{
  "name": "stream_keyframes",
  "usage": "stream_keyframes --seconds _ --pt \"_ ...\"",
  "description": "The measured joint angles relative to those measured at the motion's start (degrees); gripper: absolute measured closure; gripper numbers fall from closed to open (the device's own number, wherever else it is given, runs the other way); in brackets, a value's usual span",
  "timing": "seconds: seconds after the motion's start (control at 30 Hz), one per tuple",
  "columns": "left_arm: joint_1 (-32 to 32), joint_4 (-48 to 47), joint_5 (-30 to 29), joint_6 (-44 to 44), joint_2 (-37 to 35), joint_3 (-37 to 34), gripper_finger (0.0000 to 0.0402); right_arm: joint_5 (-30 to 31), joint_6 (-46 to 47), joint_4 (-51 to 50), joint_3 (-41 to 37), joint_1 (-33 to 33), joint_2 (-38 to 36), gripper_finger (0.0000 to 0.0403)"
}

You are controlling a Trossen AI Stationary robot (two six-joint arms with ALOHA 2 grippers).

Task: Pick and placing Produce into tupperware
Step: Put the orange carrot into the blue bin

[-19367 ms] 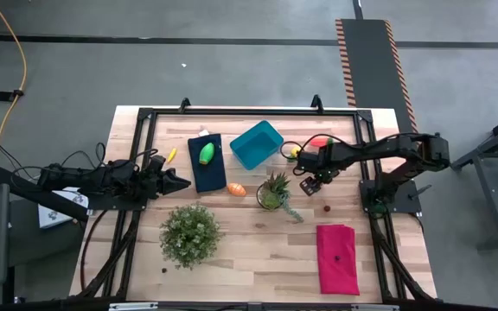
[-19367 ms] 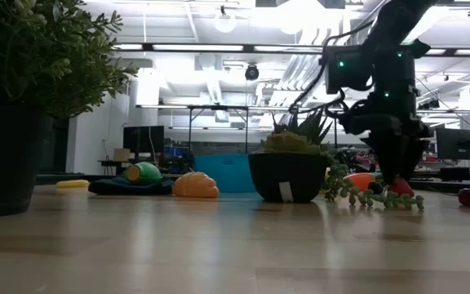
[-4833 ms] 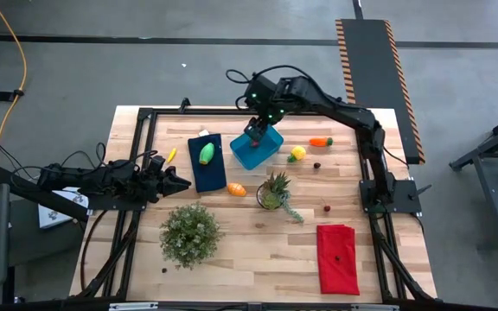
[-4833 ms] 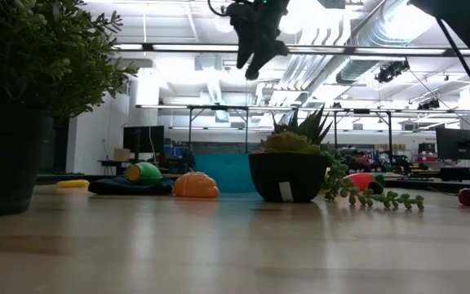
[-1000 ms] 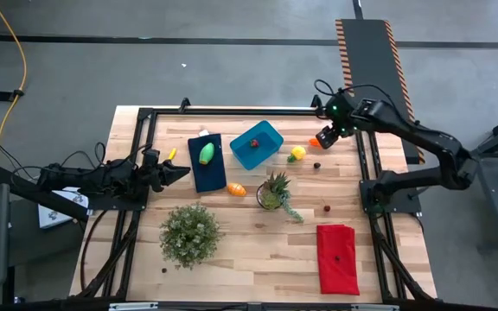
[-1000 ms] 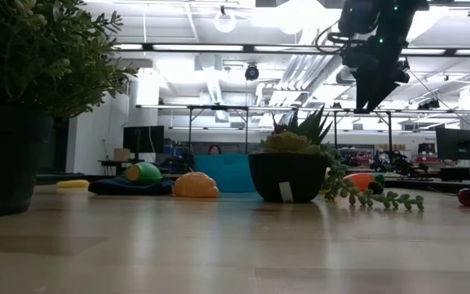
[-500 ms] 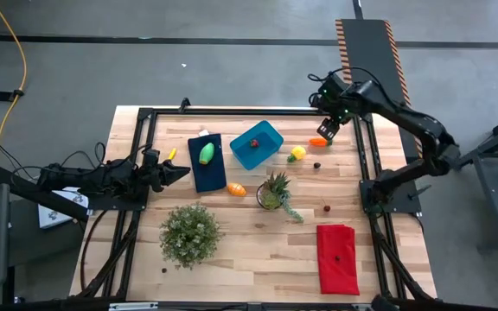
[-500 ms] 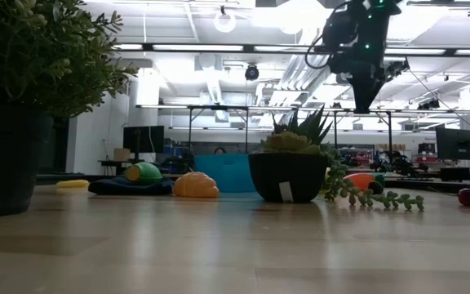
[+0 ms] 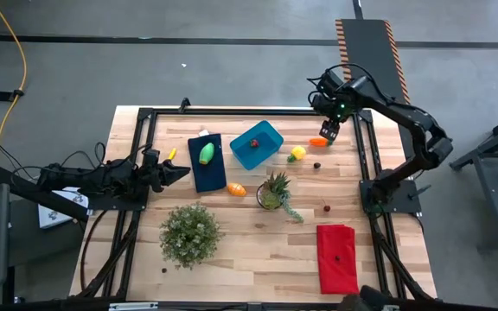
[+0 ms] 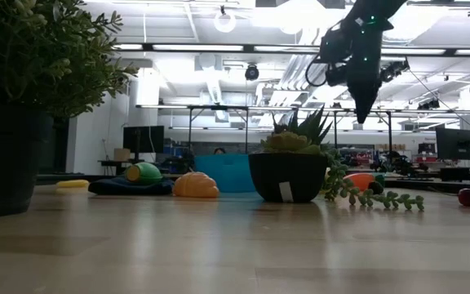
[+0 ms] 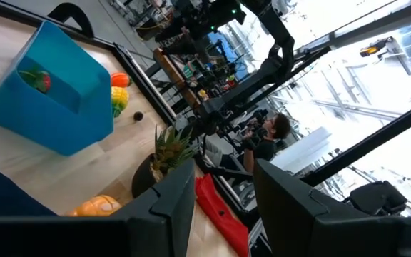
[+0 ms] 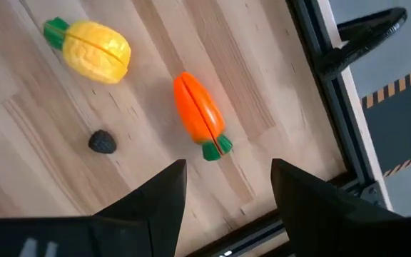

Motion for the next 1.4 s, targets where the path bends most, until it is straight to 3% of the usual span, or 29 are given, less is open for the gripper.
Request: stream_keyframes --seconds 0.37,0.9,1.4 --pt "0.0 0.0 0.0 0.7 0.0 0.0 0.027 -2.7 -9.1 0.1 0.0 0.0 2.8 0.0206" --pt "0.0 0.0 0.0 0.7 0.0 0.0 0.027 -5.3 -9.3 1.7 -0.1 -1.1 10.1 0.0206" --pt "0.0 0.0 0.0 0.7 0.0 0.0 0.027 -7.9 -13.4 1.3 -3.0 -1.5 12.3 0.0206"
